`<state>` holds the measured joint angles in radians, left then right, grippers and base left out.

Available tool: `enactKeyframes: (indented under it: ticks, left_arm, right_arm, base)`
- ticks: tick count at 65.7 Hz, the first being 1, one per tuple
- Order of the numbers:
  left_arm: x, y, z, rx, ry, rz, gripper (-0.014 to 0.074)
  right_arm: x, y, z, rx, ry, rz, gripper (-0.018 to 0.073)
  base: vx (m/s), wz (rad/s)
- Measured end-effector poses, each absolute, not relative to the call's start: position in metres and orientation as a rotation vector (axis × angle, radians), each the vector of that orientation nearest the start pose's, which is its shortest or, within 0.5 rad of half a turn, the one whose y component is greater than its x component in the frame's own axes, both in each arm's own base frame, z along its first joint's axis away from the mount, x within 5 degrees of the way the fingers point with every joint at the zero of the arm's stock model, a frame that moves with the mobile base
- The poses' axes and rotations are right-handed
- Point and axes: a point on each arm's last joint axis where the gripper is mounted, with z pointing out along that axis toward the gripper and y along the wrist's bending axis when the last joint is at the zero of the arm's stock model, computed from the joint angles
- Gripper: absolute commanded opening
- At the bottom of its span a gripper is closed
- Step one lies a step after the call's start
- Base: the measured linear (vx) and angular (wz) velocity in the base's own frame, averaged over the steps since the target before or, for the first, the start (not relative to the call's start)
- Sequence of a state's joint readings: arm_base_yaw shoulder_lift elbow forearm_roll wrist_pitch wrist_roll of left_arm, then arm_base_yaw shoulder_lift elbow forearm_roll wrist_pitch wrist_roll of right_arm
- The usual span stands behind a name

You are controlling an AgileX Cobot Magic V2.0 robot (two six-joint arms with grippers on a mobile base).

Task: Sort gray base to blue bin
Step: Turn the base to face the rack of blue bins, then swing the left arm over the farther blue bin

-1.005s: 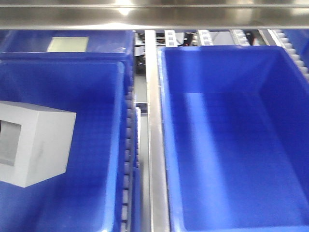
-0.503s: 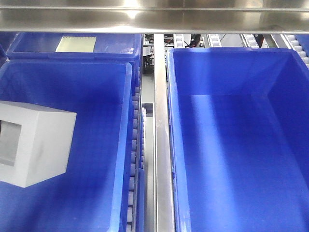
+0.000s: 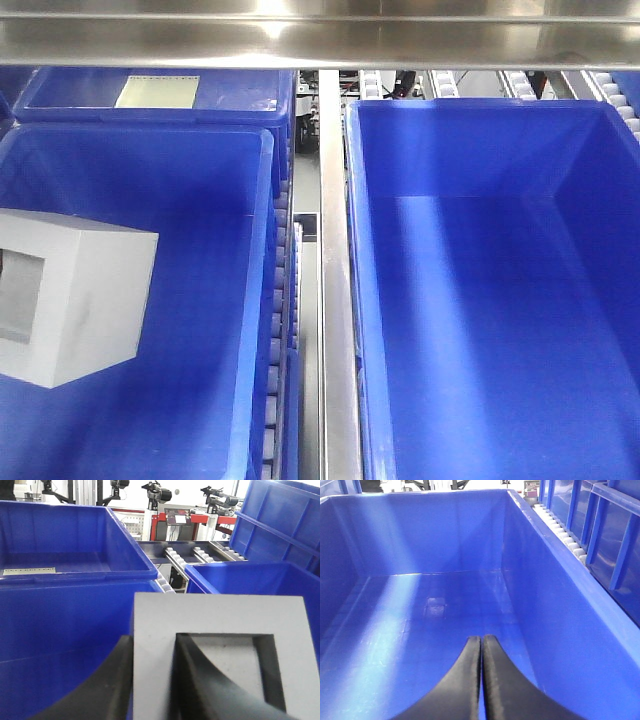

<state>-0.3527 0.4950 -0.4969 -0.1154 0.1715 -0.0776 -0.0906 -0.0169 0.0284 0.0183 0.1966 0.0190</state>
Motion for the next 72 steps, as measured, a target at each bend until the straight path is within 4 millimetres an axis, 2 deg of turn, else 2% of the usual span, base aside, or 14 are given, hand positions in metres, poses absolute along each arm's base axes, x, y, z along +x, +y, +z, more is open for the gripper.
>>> enactKeyframes:
  ticks: [20,28,35,49,54,62,72]
  left_arm:
    - [0.103,-0.042,0.330,0.102,1.647,-0.503,-0.0006]
    - [0.107,-0.052,0.331,0.152,1.625,-0.563,-0.0006]
    - [0.110,-0.069,0.330,0.231,1.619,-0.643,-0.0006]
    - [0.124,-0.118,0.323,0.388,1.615,-0.784,-0.0006]
    - [0.133,-0.144,0.323,0.448,1.643,-0.814,-0.0006]
    - [0.148,-0.189,0.335,0.544,1.658,-0.850,-0.0006]
    - [0.171,-0.248,0.332,0.639,1.728,-0.856,-0.0003]
  right_arm:
    - [0.055,-0.005,0.187,0.106,1.687,-0.037,-0.0005]
    - [0.055,-0.005,0.187,0.106,1.687,-0.037,-0.0005]
    - [0.055,-0.005,0.187,0.106,1.687,-0.037,-0.0005]
    - [0.055,-0.005,0.187,0.106,1.687,-0.037,-0.0005]
    - [0.055,-0.005,0.187,0.106,1.687,-0.037,-0.0005]
    - [0.055,-0.005,0.187,0.106,1.687,-0.037,-0.0005]
    - [0.056,-0.005,0.187,0.106,1.686,-0.037,-0.0005]
  base:
    - [0.00,0.00]
    - [0.00,0.00]
    - [0.00,0.00]
    - [0.00,0.00]
    - [0.00,0.00]
    - [0.00,0.00]
    - [0.00,0.00]
